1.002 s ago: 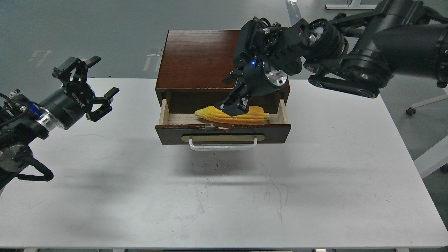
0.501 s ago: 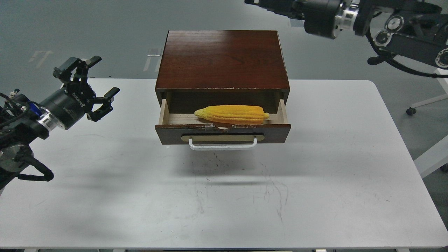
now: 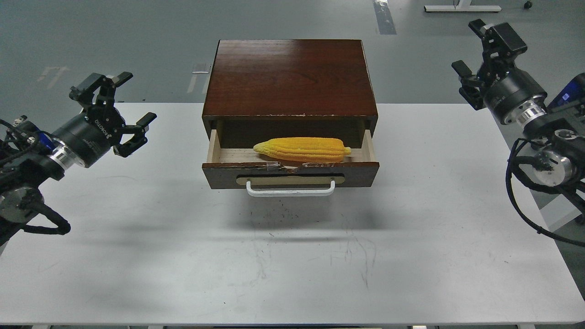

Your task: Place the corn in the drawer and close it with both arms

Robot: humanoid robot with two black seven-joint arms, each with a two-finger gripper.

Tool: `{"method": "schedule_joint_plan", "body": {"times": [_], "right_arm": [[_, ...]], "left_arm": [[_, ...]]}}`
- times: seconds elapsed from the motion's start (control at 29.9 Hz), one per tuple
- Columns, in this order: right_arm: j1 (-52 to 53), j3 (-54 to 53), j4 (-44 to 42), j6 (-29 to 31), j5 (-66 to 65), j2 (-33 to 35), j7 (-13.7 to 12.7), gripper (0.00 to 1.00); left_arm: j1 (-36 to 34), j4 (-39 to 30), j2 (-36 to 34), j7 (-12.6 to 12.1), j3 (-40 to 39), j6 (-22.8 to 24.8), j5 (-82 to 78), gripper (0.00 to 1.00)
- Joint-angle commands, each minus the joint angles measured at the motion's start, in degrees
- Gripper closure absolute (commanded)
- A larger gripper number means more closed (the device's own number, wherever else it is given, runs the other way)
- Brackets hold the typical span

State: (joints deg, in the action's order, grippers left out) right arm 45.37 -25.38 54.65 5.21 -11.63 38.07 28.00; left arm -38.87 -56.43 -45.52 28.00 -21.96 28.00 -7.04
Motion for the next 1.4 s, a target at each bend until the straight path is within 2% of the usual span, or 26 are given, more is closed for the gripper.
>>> {"method": "schedule_joint_plan", "body": {"times": [0.0, 0.13, 0.3, 0.37, 0.5, 0.57, 0.77, 0.84, 0.94, 0.97, 1.04, 1.1, 1.14, 1.17, 1.2, 1.24, 1.27, 1.37], "right_arm": [[-3.0, -0.5, -3.1, 0.6, 6.4, -1.4, 0.0, 0.02], [-6.2, -0.5, -8.2, 1.9, 9.0, -4.7, 0.0, 0.02], [-8.9, -0.2, -11.2, 2.5, 9.0, -8.3, 0.0, 0.02], [-9.8, -0.1, -11.1, 2.5, 9.0, -9.0, 0.0, 0.02], [-9.9, 0.0, -11.1, 2.6, 8.9, -9.1, 0.0, 0.02], [-9.9, 0.1, -11.1, 2.7, 8.9, -9.1, 0.0, 0.02], [-9.6, 0.1, -11.1, 2.8, 8.9, -9.1, 0.0, 0.02], [-9.6, 0.3, -11.1, 2.8, 8.8, -9.1, 0.0, 0.02], [-9.9, 0.7, -11.0, 2.8, 8.8, -9.1, 0.0, 0.02], [-10.0, 0.7, -10.9, 2.8, 8.8, -9.1, 0.0, 0.02], [-10.0, 0.8, -11.0, 2.8, 8.8, -9.1, 0.0, 0.02], [-10.1, 0.8, -10.9, 2.8, 8.8, -9.1, 0.0, 0.02], [-10.1, 0.9, -10.9, 2.8, 8.8, -9.1, 0.0, 0.02], [-10.1, 0.9, -11.0, 2.8, 8.8, -9.1, 0.0, 0.02], [-10.1, 0.9, -10.9, 2.8, 8.8, -9.1, 0.0, 0.02], [-10.1, 0.9, -10.9, 2.8, 8.8, -9.1, 0.0, 0.02], [-10.1, 0.9, -11.0, 2.8, 8.8, -9.1, 0.0, 0.02], [-10.2, 0.9, -10.9, 2.8, 8.8, -9.1, 0.0, 0.02]], "left_arm": [[-0.2, 0.1, -0.4, 0.0, 0.0, 0.0, 0.0, 0.0], [-0.8, 0.2, -1.2, 0.0, -0.1, 0.0, -1.0, 0.0], [-2.8, -0.3, -1.7, 0.0, -0.6, 0.0, -13.1, 0.02], [-5.3, -1.8, -2.1, 0.0, -1.7, 0.0, -23.6, 0.07], [-7.8, -4.9, -2.7, 0.0, -5.0, 0.0, -32.0, 0.18], [-9.6, -9.6, -3.8, 0.0, -7.0, 0.0, -35.0, 0.25], [-15.3, -22.4, -6.2, 0.0, -7.4, 0.0, -50.1, 0.25], [-16.8, -28.1, -5.7, 0.0, -7.4, 0.0, -59.9, 0.25], [-16.9, -32.4, -3.8, 0.0, -7.1, -1.4, -69.8, 0.27], [-16.9, -33.3, -3.3, 0.0, -7.0, -2.0, -72.0, 0.29], [-16.3, -35.5, -1.6, 0.0, -6.3, -2.6, -78.9, 0.45], [-16.1, -36.1, -0.6, 0.0, -6.1, -2.7, -80.9, 0.55], [-15.6, -36.5, 0.2, 0.0, -5.5, -2.8, -82.6, 0.66], [-15.3, -36.6, 0.5, 0.0, -5.2, -2.8, -83.4, 0.7], [-14.6, -36.6, 1.2, 0.0, -4.8, -2.9, -85.1, 0.79], [-13.7, -36.7, 2.0, 0.0, -4.3, -3.1, -87.2, 0.95], [-13.3, -36.8, 2.4, 0.0, -4.1, -3.6, -88.1, 1.0], [-10.5, -37.7, 3.5, 0.0, -3.6, -6.3, -92.1, 1.0]]}}
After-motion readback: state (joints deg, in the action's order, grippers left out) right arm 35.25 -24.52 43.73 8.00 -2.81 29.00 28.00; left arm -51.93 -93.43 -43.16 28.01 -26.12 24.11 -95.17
